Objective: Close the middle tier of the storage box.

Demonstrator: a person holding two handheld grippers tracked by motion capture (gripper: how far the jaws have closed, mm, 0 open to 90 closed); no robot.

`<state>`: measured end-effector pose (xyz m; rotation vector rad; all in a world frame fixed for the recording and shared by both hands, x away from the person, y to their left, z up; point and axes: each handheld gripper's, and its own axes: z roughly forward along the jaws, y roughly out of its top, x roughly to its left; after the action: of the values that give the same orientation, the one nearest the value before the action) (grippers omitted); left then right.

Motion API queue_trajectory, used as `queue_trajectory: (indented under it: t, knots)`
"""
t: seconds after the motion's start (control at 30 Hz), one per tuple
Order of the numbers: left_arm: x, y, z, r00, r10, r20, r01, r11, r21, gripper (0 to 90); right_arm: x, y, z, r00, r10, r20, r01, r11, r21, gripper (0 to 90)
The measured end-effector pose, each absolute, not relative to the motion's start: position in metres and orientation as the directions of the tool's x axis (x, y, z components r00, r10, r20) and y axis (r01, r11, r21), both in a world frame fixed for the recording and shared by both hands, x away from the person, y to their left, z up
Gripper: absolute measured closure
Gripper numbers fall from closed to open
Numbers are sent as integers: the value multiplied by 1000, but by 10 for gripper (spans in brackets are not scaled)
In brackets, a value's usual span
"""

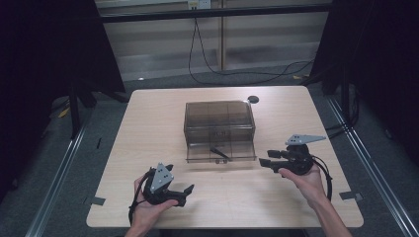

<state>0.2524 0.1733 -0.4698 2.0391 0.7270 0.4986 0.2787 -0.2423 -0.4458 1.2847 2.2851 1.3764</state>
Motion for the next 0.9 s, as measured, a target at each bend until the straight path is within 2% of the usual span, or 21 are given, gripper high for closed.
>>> queue_trajectory:
  t: [0.27, 0.47, 0.9]
  knots:
    - [253, 171, -470, 745, 663, 73, 305, -436, 847, 114, 265, -250, -450, -598, 758, 263, 590, 194, 784, 464]
    - [253, 168, -471, 746, 662, 62, 313, -432, 846, 182, 253, -255, -454, -591, 761, 268, 596, 188, 780, 465]
    - [255, 155, -471, 781, 624, 26, 319, -435, 842, 398, 233, -274, -460, -565, 779, 273, 594, 154, 789, 456]
